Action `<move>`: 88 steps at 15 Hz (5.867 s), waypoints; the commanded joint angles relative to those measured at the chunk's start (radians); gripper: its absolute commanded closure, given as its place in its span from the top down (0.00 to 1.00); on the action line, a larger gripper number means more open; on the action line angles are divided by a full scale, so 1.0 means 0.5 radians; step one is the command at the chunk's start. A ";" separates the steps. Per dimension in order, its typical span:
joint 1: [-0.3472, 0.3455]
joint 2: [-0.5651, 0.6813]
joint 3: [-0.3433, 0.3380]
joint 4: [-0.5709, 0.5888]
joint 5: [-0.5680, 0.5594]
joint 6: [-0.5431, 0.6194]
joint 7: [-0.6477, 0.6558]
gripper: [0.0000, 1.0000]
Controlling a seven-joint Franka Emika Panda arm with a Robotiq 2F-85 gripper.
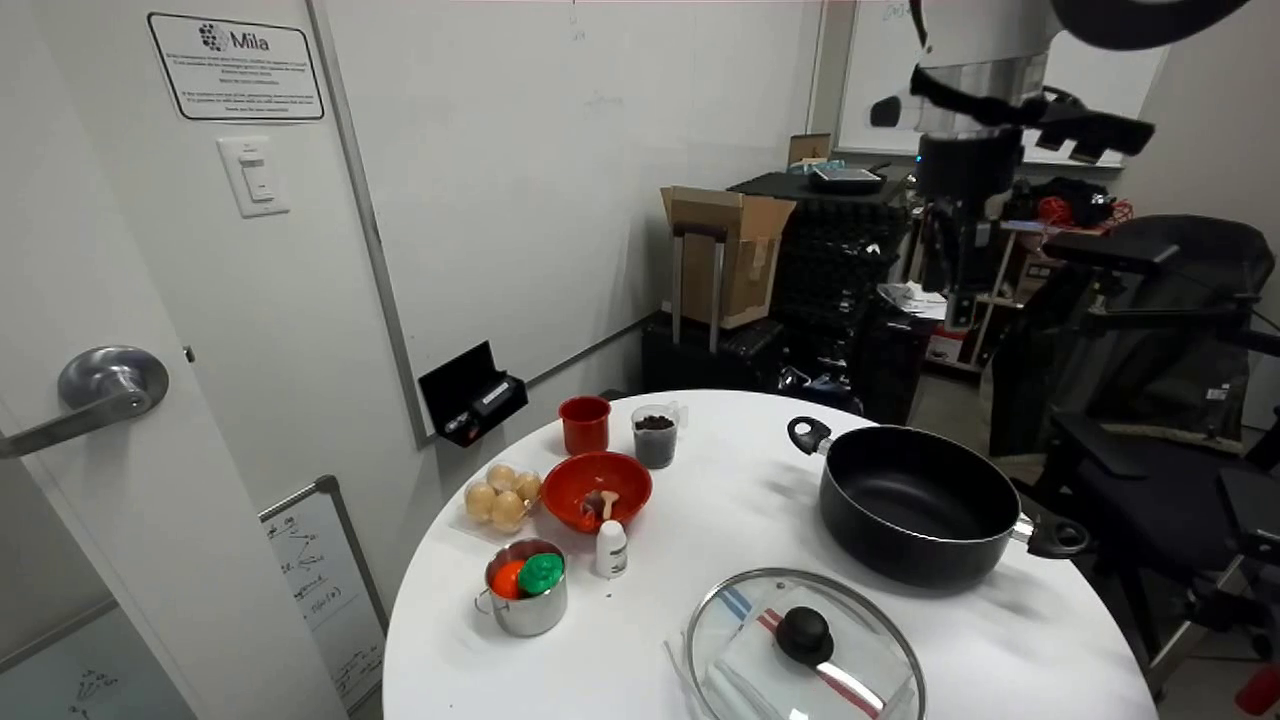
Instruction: Put the glass lid on the black pot.
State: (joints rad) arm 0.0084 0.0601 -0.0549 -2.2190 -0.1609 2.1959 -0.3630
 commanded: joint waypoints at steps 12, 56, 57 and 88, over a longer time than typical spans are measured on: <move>0.093 1.187 0.262 0.700 -0.250 0.143 -0.214 1.00; -0.020 1.663 0.519 0.866 -0.192 0.419 -0.887 0.25; -0.027 1.637 0.523 0.834 -0.190 0.440 -0.888 0.25; -0.259 1.064 0.302 0.564 0.093 0.342 -0.285 0.25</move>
State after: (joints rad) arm -0.0784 0.6339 0.0889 -1.9141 -0.1746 2.3900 -0.5239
